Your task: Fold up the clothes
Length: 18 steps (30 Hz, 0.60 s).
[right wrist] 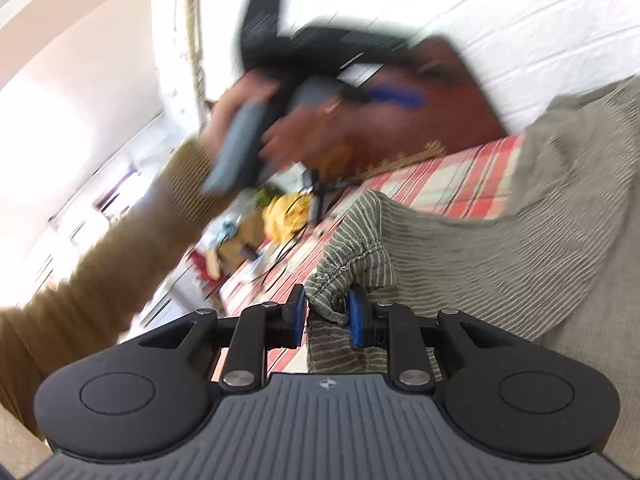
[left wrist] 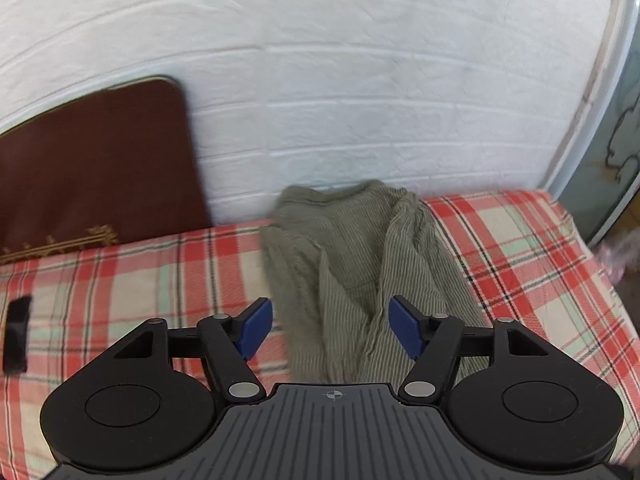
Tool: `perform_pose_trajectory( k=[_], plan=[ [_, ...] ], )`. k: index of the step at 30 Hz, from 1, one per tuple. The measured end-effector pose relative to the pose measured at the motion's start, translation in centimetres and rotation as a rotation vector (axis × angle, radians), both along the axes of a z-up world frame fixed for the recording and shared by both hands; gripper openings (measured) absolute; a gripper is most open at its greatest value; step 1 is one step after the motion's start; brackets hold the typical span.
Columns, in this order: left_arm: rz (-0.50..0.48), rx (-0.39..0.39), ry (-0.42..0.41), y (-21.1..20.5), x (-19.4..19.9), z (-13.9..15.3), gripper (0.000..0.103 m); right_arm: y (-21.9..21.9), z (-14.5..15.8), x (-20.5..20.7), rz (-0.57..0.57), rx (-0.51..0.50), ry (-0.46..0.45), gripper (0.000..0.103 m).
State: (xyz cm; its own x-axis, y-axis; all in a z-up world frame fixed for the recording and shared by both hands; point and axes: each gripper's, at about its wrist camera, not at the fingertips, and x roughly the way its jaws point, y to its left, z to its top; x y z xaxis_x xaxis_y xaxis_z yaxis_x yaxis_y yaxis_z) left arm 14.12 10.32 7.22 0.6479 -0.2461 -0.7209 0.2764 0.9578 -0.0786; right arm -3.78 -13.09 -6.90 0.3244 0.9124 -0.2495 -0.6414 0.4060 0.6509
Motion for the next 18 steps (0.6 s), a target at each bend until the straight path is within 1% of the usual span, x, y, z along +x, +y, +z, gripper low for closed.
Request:
perform_pose_trajectory(
  k=[3,5,8,10,11,13,15,16,18],
  plan=[
    [0.016,-0.041,-0.036,3.0,-5.2,-0.8,0.081,-0.7,0.9,0.1,-0.062,-0.001,-0.026,0.026],
    [0.028,-0.064,-0.034,4.5,-8.6,-2.2,0.081,-1.2,1.8,0.3,-0.091,0.008,-0.039,0.026],
    [0.024,-0.071,-0.013,4.7,-13.4,-5.2,0.081,-1.5,3.9,0.8,-0.114,0.028,-0.072,0.026],
    [-0.017,-0.084,-0.008,3.4,-15.9,-7.1,0.081,-1.2,5.7,1.2,-0.126,0.036,-0.109,0.026],
    [-0.040,-0.087,-0.020,2.5,-17.0,-7.9,0.081,-0.9,6.5,1.4,-0.131,0.042,-0.123,0.026],
    [-0.070,-0.095,-0.079,0.3,-18.4,-9.0,0.081,-0.4,8.0,1.5,-0.152,0.063,-0.159,0.026],
    [-0.084,-0.137,-0.121,-1.5,-18.4,-9.7,0.081,-0.2,9.0,1.3,-0.179,0.082,-0.190,0.026],
    [-0.092,-0.173,-0.124,-2.3,-18.0,-10.1,0.081,-0.3,9.2,1.1,-0.197,0.091,-0.200,0.026],
    [-0.113,-0.265,-0.099,-3.8,-16.7,-10.9,0.081,-0.6,9.5,0.4,-0.238,0.098,-0.217,0.026]
  ],
)
